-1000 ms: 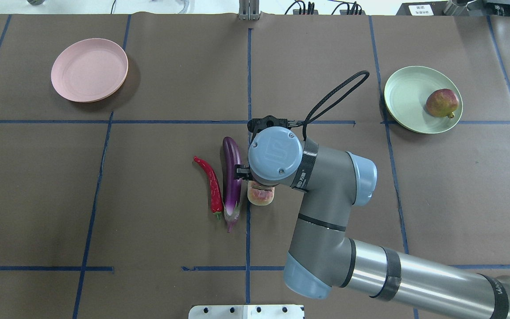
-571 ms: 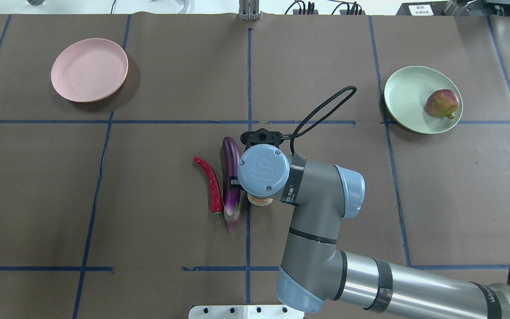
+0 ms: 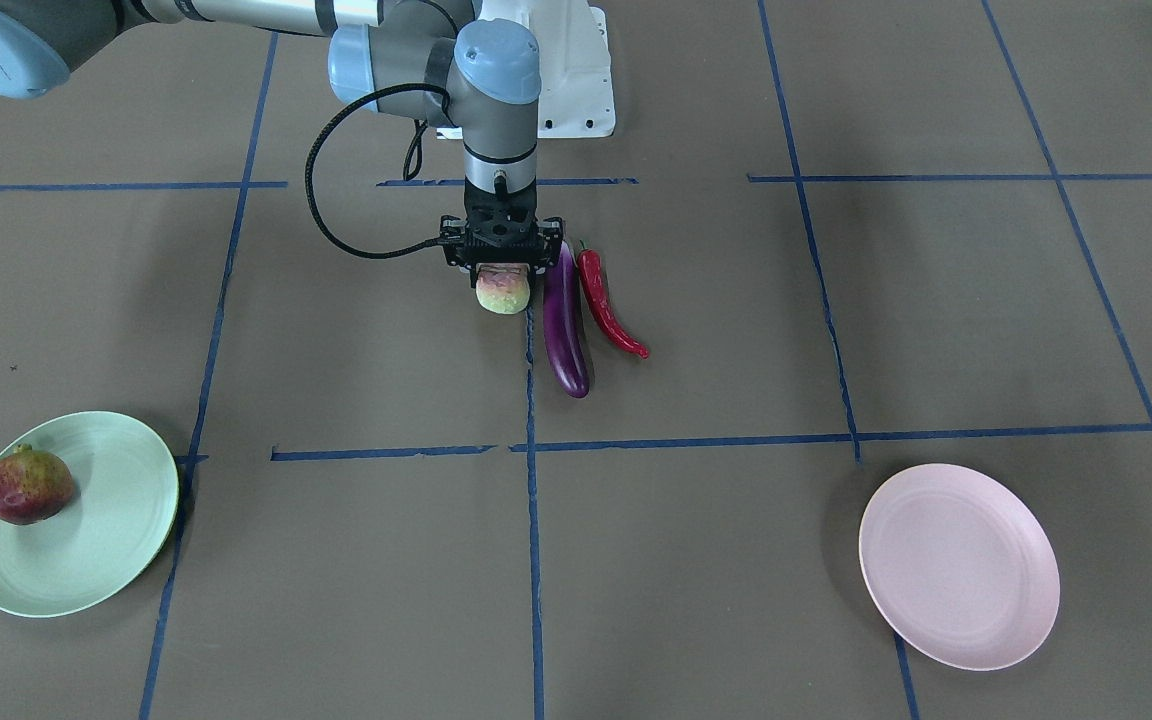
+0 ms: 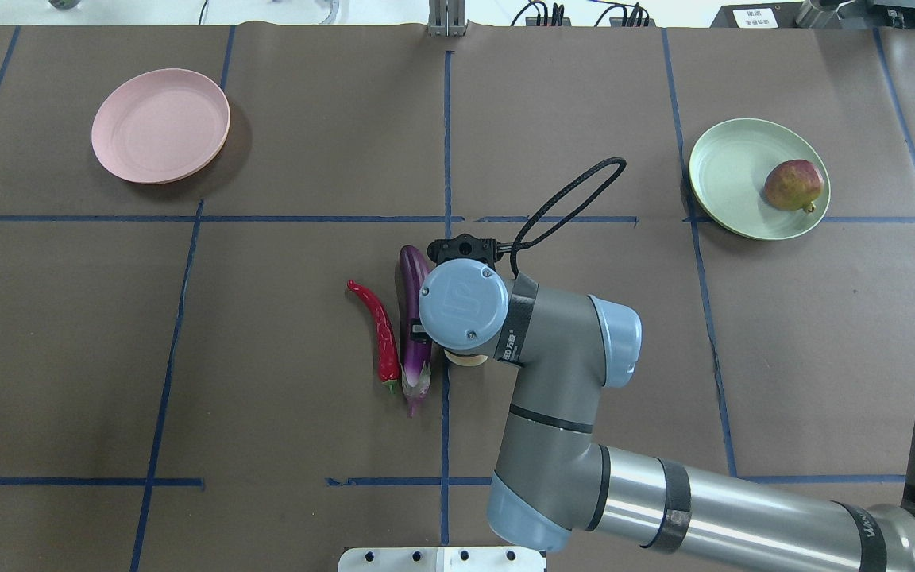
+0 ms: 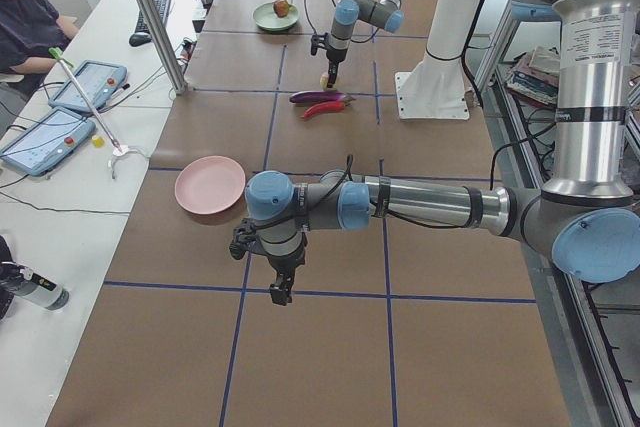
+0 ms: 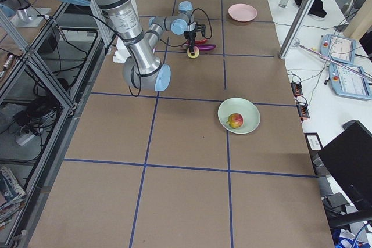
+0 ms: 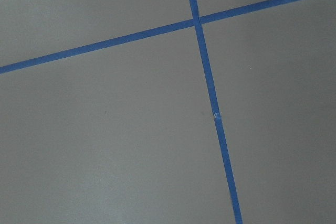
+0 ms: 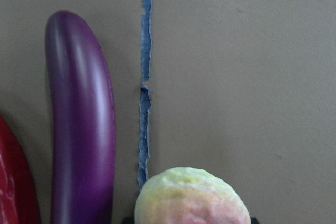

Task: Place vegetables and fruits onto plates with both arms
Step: 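Lower the right gripper onto the peach and grasp it, then carry the peach with the right gripper onto the green plate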

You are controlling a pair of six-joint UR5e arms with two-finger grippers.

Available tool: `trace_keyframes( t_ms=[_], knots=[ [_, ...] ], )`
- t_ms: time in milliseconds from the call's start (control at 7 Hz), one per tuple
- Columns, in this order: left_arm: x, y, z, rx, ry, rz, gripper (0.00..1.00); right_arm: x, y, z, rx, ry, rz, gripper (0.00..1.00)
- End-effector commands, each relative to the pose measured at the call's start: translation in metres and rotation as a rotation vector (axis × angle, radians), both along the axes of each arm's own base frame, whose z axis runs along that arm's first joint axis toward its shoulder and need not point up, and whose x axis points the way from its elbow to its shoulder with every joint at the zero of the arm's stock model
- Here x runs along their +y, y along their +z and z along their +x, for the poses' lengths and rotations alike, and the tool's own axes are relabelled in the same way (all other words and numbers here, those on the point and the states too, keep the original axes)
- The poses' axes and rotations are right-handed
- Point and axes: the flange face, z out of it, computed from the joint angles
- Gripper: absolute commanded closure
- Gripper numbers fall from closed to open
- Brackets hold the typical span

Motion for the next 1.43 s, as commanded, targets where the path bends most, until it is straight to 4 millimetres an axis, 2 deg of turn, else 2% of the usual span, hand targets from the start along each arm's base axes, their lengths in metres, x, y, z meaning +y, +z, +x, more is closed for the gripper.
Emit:
trace_keyframes(
  t_ms=[0,143,286,429,571,714,857,1000,1143,1286],
  knots=[
    [0.0,0.002,0.0,-0.002,0.0,-0.004,0.0,-0.068,-0.015,0.059,-0.051,-0.026,-0.02,1.0],
    [0.0,0.002,0.0,0.0,0.0,-0.004,0.0,-0.125,0.003,0.119,-0.053,-0.049,-0.006,1.0],
    [0.0,0.003,0.0,0.0,0.0,-0.006,0.0,-0.173,0.052,0.187,-0.009,-0.13,0.049,1.0],
    [0.001,0.005,0.0,0.0,0.0,-0.01,0.0,-0.2,0.118,0.246,0.062,-0.224,0.1,1.0],
    [0.001,0.006,0.0,0.0,0.0,-0.012,0.0,-0.217,0.167,0.297,0.077,-0.248,0.123,0.99],
    [0.001,0.006,0.0,0.0,0.0,-0.013,0.0,-0.227,0.215,0.331,0.071,-0.286,0.152,0.99],
    [0.001,0.006,0.0,0.0,0.0,-0.013,0.0,-0.233,0.253,0.341,0.094,-0.32,0.162,0.95],
    [0.001,0.006,0.0,0.0,0.0,-0.013,0.0,-0.24,0.27,0.337,0.108,-0.329,0.139,0.52],
    [0.001,0.006,0.0,0.0,0.0,-0.012,0.0,-0.24,0.27,0.337,0.107,-0.323,0.134,0.01],
    [0.0,0.003,0.0,0.0,0.0,-0.007,0.0,-0.241,0.262,0.339,0.099,-0.321,0.145,0.0]
  ],
)
